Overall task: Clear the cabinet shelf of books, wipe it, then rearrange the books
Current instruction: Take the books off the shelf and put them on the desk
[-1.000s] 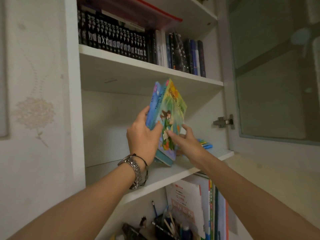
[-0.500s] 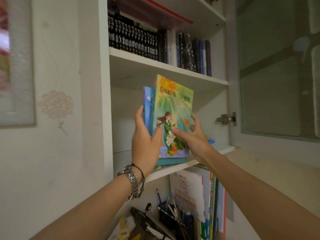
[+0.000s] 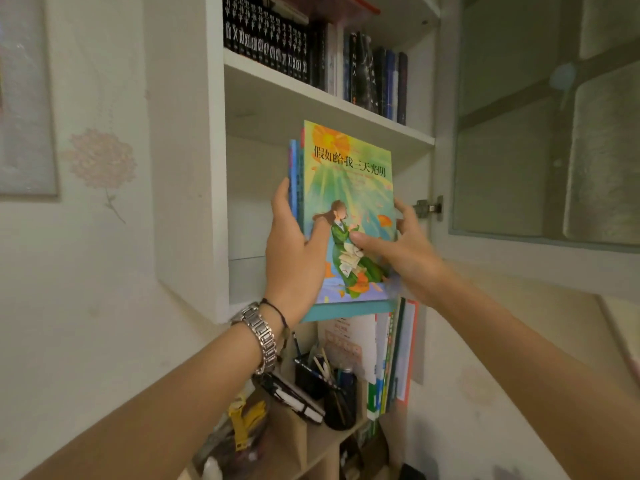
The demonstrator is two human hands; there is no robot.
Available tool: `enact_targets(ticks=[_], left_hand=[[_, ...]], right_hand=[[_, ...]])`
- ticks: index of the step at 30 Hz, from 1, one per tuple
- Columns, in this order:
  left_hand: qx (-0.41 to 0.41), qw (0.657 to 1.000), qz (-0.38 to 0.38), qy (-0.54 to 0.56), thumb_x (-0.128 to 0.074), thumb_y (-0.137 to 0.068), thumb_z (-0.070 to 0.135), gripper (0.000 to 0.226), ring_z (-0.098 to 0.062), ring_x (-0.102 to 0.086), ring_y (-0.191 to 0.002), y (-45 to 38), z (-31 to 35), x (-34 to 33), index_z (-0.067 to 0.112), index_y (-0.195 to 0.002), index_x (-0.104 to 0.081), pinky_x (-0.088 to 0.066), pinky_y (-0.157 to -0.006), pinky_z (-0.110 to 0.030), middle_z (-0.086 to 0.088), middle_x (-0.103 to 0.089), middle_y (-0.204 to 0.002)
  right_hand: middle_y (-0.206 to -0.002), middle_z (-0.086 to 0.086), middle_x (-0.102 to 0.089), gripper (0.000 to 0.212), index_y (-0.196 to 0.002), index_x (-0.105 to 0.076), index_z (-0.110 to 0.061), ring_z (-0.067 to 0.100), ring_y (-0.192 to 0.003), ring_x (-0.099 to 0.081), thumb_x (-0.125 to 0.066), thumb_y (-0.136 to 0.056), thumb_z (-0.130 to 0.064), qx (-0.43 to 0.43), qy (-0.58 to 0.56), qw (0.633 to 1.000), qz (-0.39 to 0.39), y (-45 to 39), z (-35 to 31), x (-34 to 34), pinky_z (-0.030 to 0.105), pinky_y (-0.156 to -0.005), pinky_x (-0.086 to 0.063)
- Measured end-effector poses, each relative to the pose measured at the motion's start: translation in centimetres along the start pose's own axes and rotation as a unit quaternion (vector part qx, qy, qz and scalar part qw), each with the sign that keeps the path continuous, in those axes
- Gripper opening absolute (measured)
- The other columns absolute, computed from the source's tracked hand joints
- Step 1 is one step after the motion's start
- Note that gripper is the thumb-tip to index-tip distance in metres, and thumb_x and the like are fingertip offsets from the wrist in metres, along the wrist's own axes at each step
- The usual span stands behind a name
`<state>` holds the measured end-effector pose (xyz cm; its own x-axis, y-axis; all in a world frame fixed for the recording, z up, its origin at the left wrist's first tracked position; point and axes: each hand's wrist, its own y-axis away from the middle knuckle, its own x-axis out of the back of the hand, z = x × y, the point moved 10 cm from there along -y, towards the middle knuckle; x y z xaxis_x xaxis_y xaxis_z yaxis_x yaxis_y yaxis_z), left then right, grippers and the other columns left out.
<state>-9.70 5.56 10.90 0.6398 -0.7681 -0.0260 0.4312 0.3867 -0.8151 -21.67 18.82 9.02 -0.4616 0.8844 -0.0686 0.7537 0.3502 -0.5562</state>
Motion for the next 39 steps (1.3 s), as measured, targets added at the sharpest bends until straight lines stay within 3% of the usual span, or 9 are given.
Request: enact_targets(ticks=[3,9,13,20,23,29,33,36,39], left_hand=[[0.025,0.998,-0.022,0.047,-0.054,-0.095,0.018,0.054,-0.008,-0.068,-0.092,2.7,-0.7,-1.4,0.029,-0.142,-0.028,-0.058,-0.074,-0.030,0.010,-0.062,-0.118],[0.099,0.983,-0.070,0.135,-0.056,-0.094,0.011,0.053,0.002,-0.067,-0.085,8.5,-3.3,-5.3,0.028,-0.139,-0.033,-0.052,-0.062,-0.013,0.010,-0.064,-0.113],[0.143,0.969,-0.121,0.163,-0.059,-0.092,0.011,0.054,-0.007,-0.067,-0.095,12.8,-5.4,-8.8,0.028,-0.138,-0.038,-0.057,-0.079,-0.033,0.009,-0.066,-0.113],[0.216,0.930,-0.230,0.191,-0.061,-0.091,0.020,0.051,0.005,-0.056,-0.111,22.4,-7.1,-15.0,0.032,-0.135,-0.040,-0.047,-0.093,-0.023,0.020,-0.058,-0.123],[0.253,0.897,-0.286,0.220,-0.057,-0.093,0.010,0.049,0.022,-0.055,-0.094,27.5,-7.0,-17.6,0.032,-0.132,-0.038,-0.043,-0.074,-0.003,0.036,-0.055,-0.104],[0.330,0.825,-0.408,0.210,-0.061,-0.092,0.019,0.045,0.005,-0.064,-0.093,38.9,-8.1,-23.0,0.044,-0.125,-0.045,-0.054,-0.066,-0.019,0.019,-0.065,-0.111],[0.358,0.775,-0.485,0.191,-0.066,-0.087,0.022,0.043,-0.001,-0.066,-0.095,46.2,-8.1,-26.0,0.046,-0.119,-0.049,-0.054,-0.075,-0.022,0.015,-0.068,-0.109],[0.381,0.724,-0.548,0.171,-0.074,-0.080,0.031,0.054,-0.004,-0.067,-0.094,51.8,-8.2,-27.5,0.040,-0.127,-0.049,-0.055,-0.083,-0.033,0.016,-0.069,-0.105],[0.376,0.689,-0.601,0.152,-0.072,-0.081,0.029,0.054,-0.005,-0.066,-0.097,56.8,-8.3,-28.3,0.032,-0.130,-0.050,-0.054,-0.088,-0.037,0.017,-0.068,-0.108]], right_hand=[[-0.105,-0.011,-0.057,0.086,-0.141,-0.029,-0.026,0.005,-0.086,-0.066,-0.079,-0.073,-0.006,-0.004,0.052,0.998,0.031,2.8,0.1,2.1,0.025,-0.063,-0.059],[-0.104,-0.011,-0.057,0.085,-0.140,-0.029,-0.023,0.001,-0.090,-0.063,-0.077,-0.073,0.001,-0.019,0.106,0.988,0.107,9.4,2.5,6.9,0.023,-0.072,-0.059],[-0.100,-0.012,-0.055,0.077,-0.131,-0.031,-0.025,-0.005,-0.081,-0.062,-0.075,-0.075,0.004,-0.038,0.128,0.976,0.171,14.7,4.4,10.5,0.014,-0.064,-0.055],[-0.110,0.002,-0.063,0.076,-0.128,-0.031,-0.026,0.006,-0.088,-0.069,-0.076,-0.074,0.003,-0.109,0.151,0.943,0.277,25.5,8.5,17.1,0.022,-0.068,-0.057],[-0.121,0.007,-0.062,0.076,-0.132,-0.031,-0.025,0.021,-0.104,-0.066,-0.075,-0.076,0.002,-0.147,0.134,0.926,0.322,31.0,10.3,19.3,0.031,-0.078,-0.059],[-0.122,0.009,-0.060,0.071,-0.127,-0.031,-0.028,0.018,-0.100,-0.067,-0.070,-0.079,0.008,-0.230,0.114,0.873,0.415,42.7,13.5,23.7,0.028,-0.075,-0.059],[-0.110,0.000,-0.058,0.072,-0.125,-0.030,-0.026,-0.001,-0.083,-0.064,-0.068,-0.078,0.013,-0.263,0.156,0.822,0.481,50.4,13.8,26.0,0.012,-0.064,-0.054],[-0.123,0.010,-0.056,0.077,-0.126,-0.031,-0.027,0.019,-0.103,-0.063,-0.067,-0.076,0.018,-0.291,0.150,0.793,0.514,56.2,15.1,27.2,0.030,-0.080,-0.058],[-0.124,0.005,-0.054,0.081,-0.129,-0.031,-0.030,0.022,-0.110,-0.060,-0.067,-0.074,0.018,-0.318,0.160,0.762,0.541,60.8,15.8,27.4,0.030,-0.079,-0.058]])
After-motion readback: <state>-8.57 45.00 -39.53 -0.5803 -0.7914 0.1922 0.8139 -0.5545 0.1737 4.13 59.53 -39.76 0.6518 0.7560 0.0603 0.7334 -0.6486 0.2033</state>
